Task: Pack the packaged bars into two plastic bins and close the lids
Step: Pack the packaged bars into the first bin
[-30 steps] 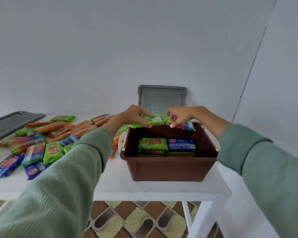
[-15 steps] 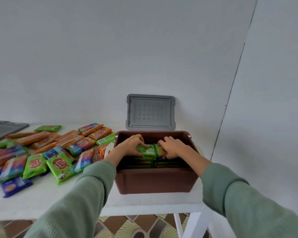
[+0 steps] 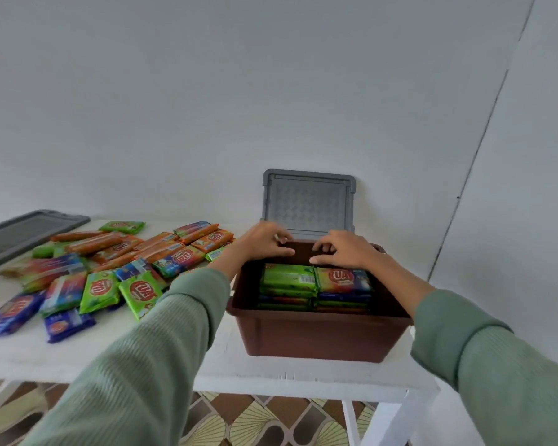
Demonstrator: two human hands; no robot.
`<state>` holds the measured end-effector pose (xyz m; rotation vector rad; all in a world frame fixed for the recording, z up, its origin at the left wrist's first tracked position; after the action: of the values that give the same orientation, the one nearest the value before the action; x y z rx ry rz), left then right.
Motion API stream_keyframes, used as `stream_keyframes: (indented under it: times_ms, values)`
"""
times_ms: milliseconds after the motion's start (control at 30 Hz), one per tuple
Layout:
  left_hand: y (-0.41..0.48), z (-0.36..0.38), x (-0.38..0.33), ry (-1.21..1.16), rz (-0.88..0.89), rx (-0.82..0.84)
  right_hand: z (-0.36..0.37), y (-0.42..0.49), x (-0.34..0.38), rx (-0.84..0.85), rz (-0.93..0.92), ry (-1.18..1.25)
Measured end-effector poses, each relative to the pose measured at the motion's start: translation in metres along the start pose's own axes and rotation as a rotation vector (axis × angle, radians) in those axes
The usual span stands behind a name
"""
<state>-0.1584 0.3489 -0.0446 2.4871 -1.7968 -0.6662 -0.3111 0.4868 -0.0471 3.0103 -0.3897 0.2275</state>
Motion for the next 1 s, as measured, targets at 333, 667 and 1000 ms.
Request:
stream_keyframes:
  times_ms: [333,667,1000]
  values:
    - [-0.064,-0.081,0.088,0.105,-0.336,-0.299,0.002,0.081,0.104,-0.037,-0.127,0.161]
    - [-0.149,-0.063,0.155,0.069,-0.797,-0.286,0.076,0.129,0.218,0.218,-0.289,0.044]
    - [-0.168,0.002,0.162,0.16,-0.915,-0.018,0.12,0.132,0.244,0.596,-0.294,-0.316]
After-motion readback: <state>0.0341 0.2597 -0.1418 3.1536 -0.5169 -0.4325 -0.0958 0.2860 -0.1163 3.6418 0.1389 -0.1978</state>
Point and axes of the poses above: each hand's wrist, its own y-axis towards the middle knuckle, its own z-axis out of the palm, x = y × z, the point moved 1 cm from there along y, towards the middle knuckle, and after that the axes turned 1 degree about y, right-handed, at the moved point
